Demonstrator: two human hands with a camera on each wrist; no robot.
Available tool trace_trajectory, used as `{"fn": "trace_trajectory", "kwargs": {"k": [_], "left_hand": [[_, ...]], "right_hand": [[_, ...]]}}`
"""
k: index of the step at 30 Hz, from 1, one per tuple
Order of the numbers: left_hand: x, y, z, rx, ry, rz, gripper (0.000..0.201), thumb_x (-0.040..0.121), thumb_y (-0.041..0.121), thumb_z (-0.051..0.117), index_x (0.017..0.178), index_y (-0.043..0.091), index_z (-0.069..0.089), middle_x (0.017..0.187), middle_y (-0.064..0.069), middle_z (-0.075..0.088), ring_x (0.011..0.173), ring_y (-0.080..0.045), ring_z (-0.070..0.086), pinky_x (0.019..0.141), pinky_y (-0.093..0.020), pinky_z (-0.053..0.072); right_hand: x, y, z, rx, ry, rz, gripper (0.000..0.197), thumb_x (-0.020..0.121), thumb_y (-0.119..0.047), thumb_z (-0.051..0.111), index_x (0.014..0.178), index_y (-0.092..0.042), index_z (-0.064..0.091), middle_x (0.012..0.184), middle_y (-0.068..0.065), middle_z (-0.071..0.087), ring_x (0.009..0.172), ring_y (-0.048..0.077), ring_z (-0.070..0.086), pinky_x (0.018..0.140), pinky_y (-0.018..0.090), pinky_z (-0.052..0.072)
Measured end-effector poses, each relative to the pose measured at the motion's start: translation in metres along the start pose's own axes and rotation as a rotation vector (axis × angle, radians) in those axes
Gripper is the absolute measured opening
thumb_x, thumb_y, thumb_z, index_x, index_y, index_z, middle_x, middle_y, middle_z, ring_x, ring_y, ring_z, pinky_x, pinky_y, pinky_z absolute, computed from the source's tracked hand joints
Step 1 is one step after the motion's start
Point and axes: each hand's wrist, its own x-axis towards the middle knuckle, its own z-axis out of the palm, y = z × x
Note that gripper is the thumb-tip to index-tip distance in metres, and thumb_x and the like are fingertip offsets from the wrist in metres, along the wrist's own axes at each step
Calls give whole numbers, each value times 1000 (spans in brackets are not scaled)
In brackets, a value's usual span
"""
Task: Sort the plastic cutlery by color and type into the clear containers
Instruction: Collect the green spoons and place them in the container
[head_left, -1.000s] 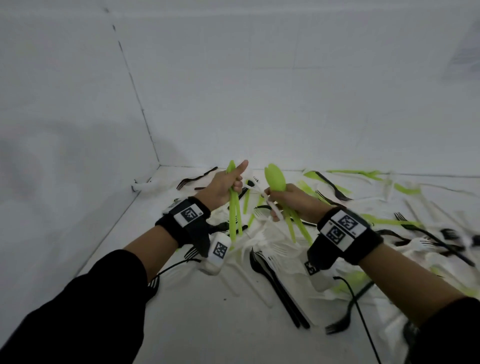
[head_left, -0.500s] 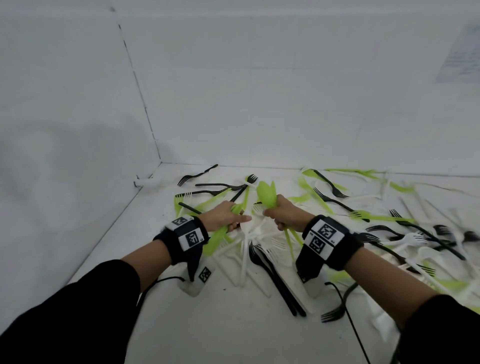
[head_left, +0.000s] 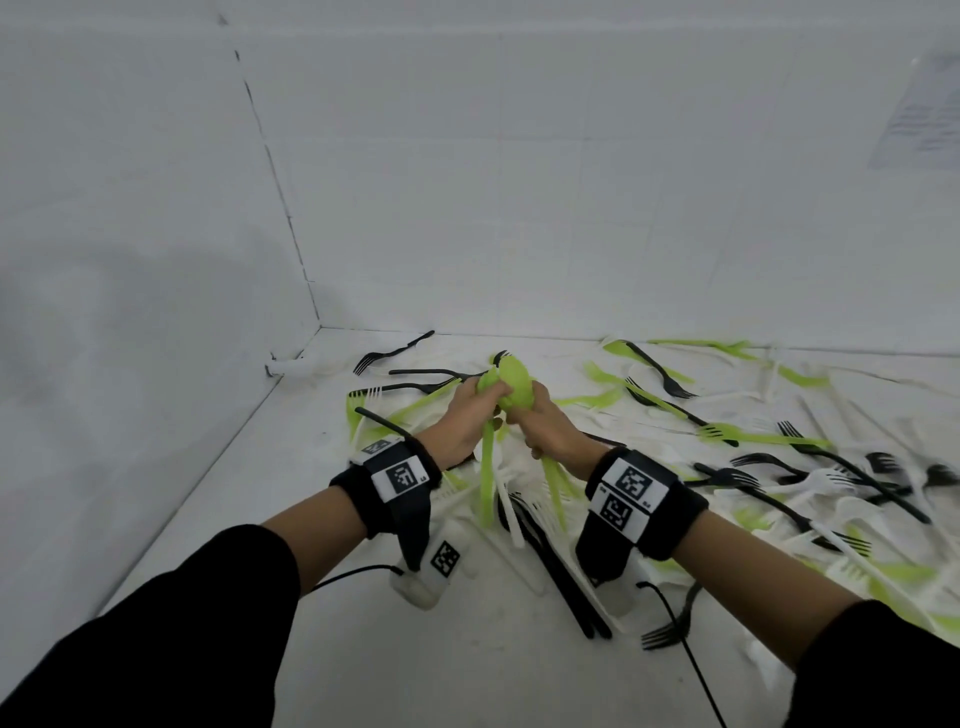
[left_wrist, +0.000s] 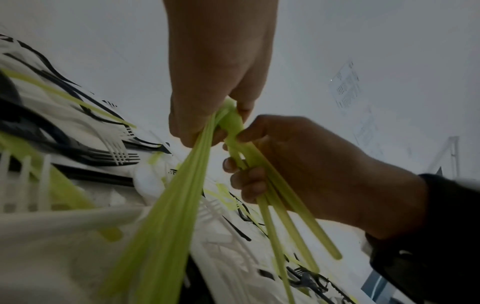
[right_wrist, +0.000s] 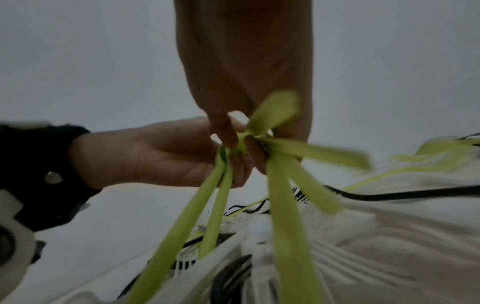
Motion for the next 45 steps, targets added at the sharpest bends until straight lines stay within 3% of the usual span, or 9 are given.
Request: {"fn": "trace_trajectory", "kwargs": {"k": [7,11,16,22,28,32,35,40,45], "left_hand": [[5,7,3,-174,32,-24,16,93,4,41,109,3,44,88,-11,52,72,-19,54,57,-29,47],[3,7,0,-229,5,-24,4,93,5,50,92,4,54,77,-9,57,58,-16,59,44,-21,46],[4,9,-4,-261,20,-12,14,93,0,46,85,3,56,84,-11,60,73,-21,60,70,-35,51],[1,13,-10,-371,56,-22,15,93,-6,41,86,2,51,83,-11,58,48,-17,63,51,-26,56],[-3,15,-2,-185,-68,-29,21,92,29,56,84,9,58,65,-1,55,47,-9,51,45,-19,43],[-4,11,7,-167,-116,2,16,92,8,55,76,7,55,55,2,58,47,-9,56,47,-19,46],[-2,9,5,-224,-60,6,12,94,4,49,84,2,55,63,-1,65,48,-9,62,49,-20,51],[3,12,-16,-265,61,22,11,91,-1,51,89,9,55,78,-9,60,49,-16,66,47,-23,53],[7,14,-31,-128,54,9,14,89,4,59,79,12,53,70,-3,50,39,-7,51,39,-16,42]], "right_hand": [[0,0,-5,248,72,-58,28,99,-13,40,127,-13,43,97,11,57,65,14,55,57,24,49],[-5,-1,-4,352,41,-71,24,98,-11,45,121,-9,50,84,14,58,64,22,61,57,29,58],[0,4,-4,304,147,-67,26,90,-6,56,117,-8,56,87,16,62,70,23,62,60,33,56],[2,7,-12,423,339,-109,11,85,0,61,90,-7,56,76,8,59,60,17,62,49,25,56],[3,-2,-18,316,285,-115,24,76,-8,75,80,-12,51,60,4,59,38,4,56,41,18,46],[1,1,-16,328,283,-143,21,80,-6,71,70,-9,53,62,7,57,38,3,56,41,17,48],[-5,4,-14,394,200,-138,7,84,-3,66,81,-3,59,67,6,59,43,5,59,46,19,52],[-1,22,-14,50,219,-48,4,87,-12,59,88,-8,60,70,3,59,52,10,53,38,16,45],[5,36,-8,-488,-65,-22,25,79,-11,69,101,1,65,99,16,65,48,9,48,32,10,37]]}}
